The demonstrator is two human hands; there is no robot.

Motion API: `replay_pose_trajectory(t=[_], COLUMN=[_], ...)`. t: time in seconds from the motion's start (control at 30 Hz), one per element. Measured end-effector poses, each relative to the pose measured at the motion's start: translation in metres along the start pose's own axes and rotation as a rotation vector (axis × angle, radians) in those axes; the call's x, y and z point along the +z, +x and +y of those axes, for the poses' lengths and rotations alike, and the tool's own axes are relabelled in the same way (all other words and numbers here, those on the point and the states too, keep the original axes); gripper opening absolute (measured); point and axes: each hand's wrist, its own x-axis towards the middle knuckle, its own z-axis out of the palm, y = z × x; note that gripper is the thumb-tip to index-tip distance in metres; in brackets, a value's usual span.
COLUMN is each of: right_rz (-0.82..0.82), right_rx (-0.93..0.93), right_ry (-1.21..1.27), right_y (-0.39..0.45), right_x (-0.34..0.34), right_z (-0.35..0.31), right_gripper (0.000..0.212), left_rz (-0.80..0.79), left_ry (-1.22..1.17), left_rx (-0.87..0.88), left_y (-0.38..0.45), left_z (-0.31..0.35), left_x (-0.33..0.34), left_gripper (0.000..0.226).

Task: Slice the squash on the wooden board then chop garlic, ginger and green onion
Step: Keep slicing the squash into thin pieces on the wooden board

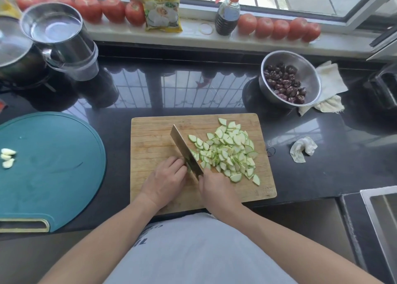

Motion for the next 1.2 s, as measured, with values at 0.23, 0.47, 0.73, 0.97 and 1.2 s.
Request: replay_pose_trajectory(t=[0.23,0.47,0.73,0.97,1.2], right_rz=[-0.132,-0.129,-0.149,-0.089,-0.075], right_rx=[-0.034,-0.034,-0.009,0.02,-0.004], right_ry=[0.013,0.034,-0.017,-0.012,0.027], right_y=[-0.035,-0.047,-0.042,-0.007,-0.032], right_x=[-0.011,-0.027,-0.019,-0.003,-0.01], right_z=[0.021,0.022,0.02,0.001,0.018], right_gripper=[0.016,0.012,0.016,0.015,0.019], left_rz=[0.01,0.023,-0.002,0.005,0.009], left_ry=[0.003,0.001,-0.004,0.016,0.028], left_rx=[0.001,0.006,0.003,-0.002,-0.018], left_y=[-0.003,-0.002,-0.002,-0.001,-0.004], left_z=[-0.002,-0.003,-0.005,-0.002,-0.002], left_x=[0.005,0.007,0.009,0.003,0.003], left_gripper=[0.005,0.007,0.003,0.009,0.008])
